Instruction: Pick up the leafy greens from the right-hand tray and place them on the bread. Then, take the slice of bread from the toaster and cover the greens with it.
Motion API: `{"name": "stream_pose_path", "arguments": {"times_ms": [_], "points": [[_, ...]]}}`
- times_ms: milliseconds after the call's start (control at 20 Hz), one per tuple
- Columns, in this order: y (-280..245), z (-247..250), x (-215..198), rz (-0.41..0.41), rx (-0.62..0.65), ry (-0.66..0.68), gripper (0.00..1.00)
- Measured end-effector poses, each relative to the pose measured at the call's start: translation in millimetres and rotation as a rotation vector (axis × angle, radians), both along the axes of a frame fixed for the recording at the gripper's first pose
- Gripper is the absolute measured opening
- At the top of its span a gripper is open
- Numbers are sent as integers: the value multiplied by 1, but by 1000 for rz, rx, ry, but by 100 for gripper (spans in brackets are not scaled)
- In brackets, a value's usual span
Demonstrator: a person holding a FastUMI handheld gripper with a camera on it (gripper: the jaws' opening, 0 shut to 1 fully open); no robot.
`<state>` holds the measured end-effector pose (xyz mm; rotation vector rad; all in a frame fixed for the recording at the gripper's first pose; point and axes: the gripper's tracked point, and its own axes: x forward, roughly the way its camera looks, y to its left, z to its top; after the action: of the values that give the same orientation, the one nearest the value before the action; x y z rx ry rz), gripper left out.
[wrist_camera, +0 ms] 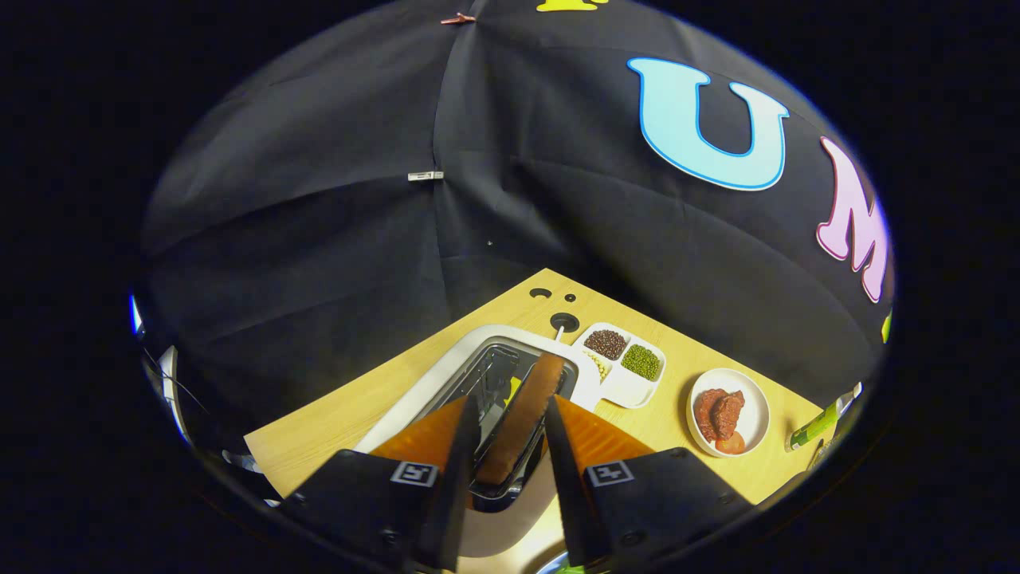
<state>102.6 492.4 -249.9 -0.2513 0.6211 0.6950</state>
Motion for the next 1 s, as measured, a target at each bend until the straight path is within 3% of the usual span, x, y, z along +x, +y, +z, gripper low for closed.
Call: {"name": "stream_pose_path", "arguments": {"times_ms": [150, 250, 400, 650, 1000], "points": [[-3, -4, 3, -29, -20, 11, 28], [-4, -2, 4, -42, -11, 28, 19], [-2, 4, 2, -25, 5, 46, 15], [-8, 50, 8, 19, 47, -45, 14], [-47, 119, 5, -23, 189, -59, 14]]}}
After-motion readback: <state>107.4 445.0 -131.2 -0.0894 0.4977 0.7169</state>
